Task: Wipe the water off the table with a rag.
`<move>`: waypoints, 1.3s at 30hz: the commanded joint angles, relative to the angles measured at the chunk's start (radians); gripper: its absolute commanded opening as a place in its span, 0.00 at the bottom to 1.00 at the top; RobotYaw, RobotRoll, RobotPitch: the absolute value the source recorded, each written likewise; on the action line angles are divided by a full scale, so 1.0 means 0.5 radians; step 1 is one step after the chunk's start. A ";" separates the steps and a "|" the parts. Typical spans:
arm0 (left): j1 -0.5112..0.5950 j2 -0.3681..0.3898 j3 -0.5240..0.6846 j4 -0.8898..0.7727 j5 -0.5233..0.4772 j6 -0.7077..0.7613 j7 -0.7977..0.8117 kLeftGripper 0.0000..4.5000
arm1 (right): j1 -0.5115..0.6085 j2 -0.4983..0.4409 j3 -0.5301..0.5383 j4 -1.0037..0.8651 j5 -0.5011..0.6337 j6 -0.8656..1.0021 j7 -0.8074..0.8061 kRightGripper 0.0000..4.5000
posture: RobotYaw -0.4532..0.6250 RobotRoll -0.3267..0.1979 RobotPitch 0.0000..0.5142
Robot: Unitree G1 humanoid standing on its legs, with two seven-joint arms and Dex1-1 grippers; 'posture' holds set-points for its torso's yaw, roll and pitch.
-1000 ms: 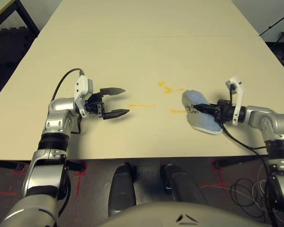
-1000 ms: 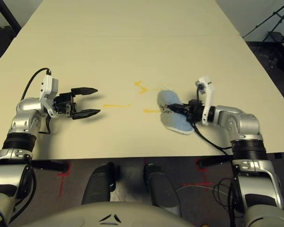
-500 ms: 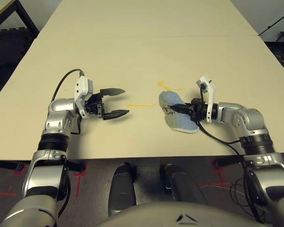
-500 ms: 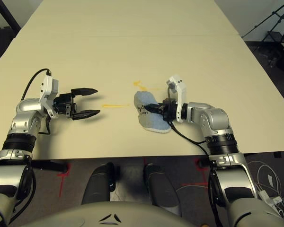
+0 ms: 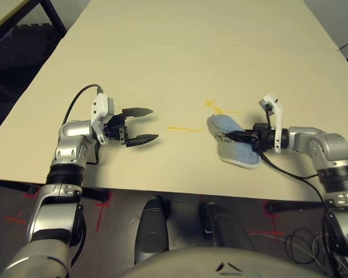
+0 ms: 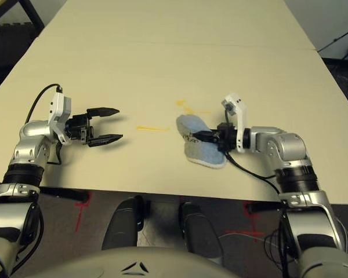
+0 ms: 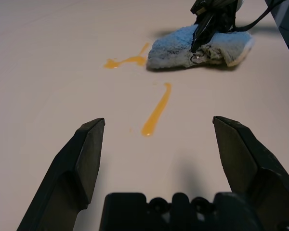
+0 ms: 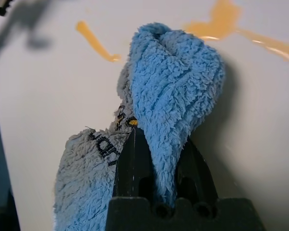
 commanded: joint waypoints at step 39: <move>0.027 0.090 0.016 0.032 0.022 -0.041 -0.025 1.00 | -0.184 0.076 -0.128 -0.219 0.317 0.140 -0.071 0.05 | 0.53 0.62 0.33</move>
